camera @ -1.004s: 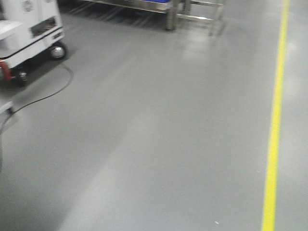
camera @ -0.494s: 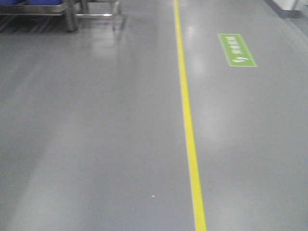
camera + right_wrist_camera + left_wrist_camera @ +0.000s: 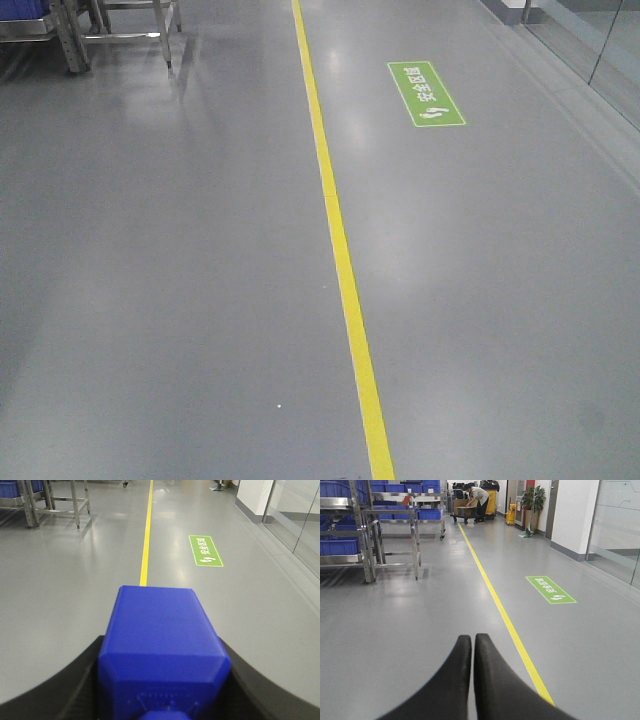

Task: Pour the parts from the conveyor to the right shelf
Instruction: 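Drive the base away from the conveyor holding the block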

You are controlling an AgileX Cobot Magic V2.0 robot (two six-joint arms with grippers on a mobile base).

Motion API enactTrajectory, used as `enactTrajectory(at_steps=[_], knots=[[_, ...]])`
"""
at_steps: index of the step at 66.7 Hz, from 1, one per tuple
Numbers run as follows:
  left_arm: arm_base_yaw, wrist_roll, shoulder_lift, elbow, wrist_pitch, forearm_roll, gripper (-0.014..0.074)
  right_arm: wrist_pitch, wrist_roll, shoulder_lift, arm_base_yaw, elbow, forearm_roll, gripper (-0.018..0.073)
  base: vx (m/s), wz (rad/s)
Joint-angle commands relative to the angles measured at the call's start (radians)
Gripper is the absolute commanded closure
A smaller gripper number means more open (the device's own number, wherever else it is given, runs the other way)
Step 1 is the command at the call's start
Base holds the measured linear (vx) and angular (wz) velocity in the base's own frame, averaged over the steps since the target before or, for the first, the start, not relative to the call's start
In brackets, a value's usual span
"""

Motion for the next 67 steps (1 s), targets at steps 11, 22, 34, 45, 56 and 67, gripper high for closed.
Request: enactTrajectory(at_steps=[11,22,34,45,56,67], knots=[[-0.007,-0.008,0.018,-0.02,-0.079,-0.008,0.0602,-0.076,-0.009,0.016,-0.002,-0.026,0.0,0.0564,0.07,-0.09],[-0.007,-0.008,0.018,-0.02,-0.079,-0.008,0.0602,-0.076,-0.009,0.016,-0.002,-0.026,0.0,0.0564,0.12,-0.18],[-0.007,-0.008,0.018,-0.02,-0.079,-0.008,0.0602,-0.076,-0.009,0.016,-0.002,-0.026,0.0,0.0564,0.2,-0.15],[-0.007,-0.008,0.018,-0.02,-0.079,-0.008,0.0602,-0.076,-0.009,0.016,-0.002,-0.026,0.0,0.0564,0.3,-0.06],[-0.007,-0.008,0.018,-0.02,-0.079,-0.008,0.0602,-0.076,-0.009,0.016,-0.002,-0.026,0.0,0.0564,0.39,0.06],[-0.007,-0.008,0.018,-0.02,-0.079,-0.008,0.0602,-0.076,-0.009,0.016,-0.002,-0.026,0.0,0.0564,0.45,0.11]])
